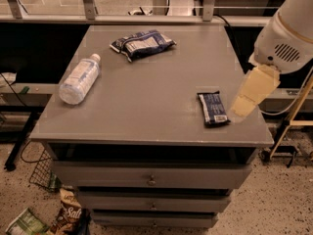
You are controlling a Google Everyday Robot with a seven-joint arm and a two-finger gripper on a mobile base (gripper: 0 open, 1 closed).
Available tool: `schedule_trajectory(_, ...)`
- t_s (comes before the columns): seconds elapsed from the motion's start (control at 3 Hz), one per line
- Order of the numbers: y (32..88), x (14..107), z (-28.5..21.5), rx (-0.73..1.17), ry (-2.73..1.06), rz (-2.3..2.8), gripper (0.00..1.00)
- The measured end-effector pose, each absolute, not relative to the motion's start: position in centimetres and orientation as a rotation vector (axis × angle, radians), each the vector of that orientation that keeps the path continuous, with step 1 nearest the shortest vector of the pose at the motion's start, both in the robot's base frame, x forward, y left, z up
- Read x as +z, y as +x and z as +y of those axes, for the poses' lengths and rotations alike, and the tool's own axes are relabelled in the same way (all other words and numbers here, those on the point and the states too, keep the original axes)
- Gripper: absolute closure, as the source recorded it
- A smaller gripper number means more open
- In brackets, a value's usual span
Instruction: Move rxbar blueberry near blue chip bag
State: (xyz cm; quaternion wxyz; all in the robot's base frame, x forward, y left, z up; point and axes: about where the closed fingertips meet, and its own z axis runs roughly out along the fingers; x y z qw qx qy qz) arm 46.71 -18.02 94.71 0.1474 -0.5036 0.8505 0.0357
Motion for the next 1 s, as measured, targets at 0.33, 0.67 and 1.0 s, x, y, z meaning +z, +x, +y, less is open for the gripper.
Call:
schedule_trajectory(0.33, 47.3, 92.8, -15.9, 0.075, -1.257, 2.584, 0.0)
schedule_trajectory(0.67, 47.7, 91.5, -15.1, 0.07, -1.056, 2.686, 0.0)
schedule_trajectory(1.0, 48.7, 89.5, -14.4, 0.066, -0.863, 2.783, 0.0)
